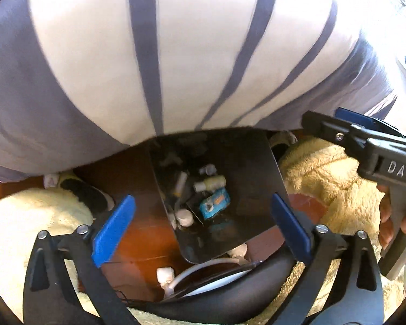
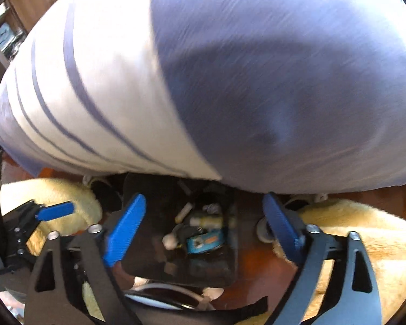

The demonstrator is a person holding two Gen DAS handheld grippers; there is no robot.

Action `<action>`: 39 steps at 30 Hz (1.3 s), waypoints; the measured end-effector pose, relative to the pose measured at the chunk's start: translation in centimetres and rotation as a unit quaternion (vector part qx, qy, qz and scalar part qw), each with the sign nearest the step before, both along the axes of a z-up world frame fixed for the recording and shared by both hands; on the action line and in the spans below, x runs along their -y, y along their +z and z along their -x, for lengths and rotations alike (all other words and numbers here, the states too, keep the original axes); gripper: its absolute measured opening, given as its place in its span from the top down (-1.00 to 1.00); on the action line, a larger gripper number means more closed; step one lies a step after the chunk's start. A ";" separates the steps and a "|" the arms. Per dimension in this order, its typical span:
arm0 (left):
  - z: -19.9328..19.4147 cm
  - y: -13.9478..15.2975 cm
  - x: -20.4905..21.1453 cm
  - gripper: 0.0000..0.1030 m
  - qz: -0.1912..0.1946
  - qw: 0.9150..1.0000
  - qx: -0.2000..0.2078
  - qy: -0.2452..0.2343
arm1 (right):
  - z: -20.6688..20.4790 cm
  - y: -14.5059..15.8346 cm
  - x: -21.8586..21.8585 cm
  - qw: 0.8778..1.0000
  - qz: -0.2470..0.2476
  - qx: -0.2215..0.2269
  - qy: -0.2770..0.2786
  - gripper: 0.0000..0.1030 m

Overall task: Collect trash
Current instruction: 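Raise both open tools back over the brown ribbon on the bed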

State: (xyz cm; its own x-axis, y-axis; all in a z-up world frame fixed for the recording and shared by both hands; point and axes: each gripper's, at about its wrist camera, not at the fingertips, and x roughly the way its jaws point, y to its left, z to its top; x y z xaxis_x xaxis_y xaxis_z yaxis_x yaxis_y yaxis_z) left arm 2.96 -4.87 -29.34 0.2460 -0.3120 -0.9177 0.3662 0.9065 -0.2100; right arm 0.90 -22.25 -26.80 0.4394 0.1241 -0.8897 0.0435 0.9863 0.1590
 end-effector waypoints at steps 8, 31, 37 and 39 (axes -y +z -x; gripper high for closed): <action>1.2 6.0 -0.3 -0.84 0.024 0.998 0.061 -0.004 | 0.8 3.1 2.2 0.999 -0.024 0.037 -0.027 -0.85; -8.4 20.5 -5.7 -0.85 0.007 0.969 0.232 0.088 | -8.0 20.4 2.8 0.977 0.036 0.211 0.017 -0.93; -13.2 20.4 -6.2 -0.85 -0.009 0.968 0.231 0.097 | -13.2 20.1 1.6 0.979 0.038 0.196 0.030 -0.93; -14.4 20.1 -6.2 -0.85 -0.013 0.968 0.228 0.100 | -15.1 19.8 1.4 0.980 0.037 0.191 0.032 -0.93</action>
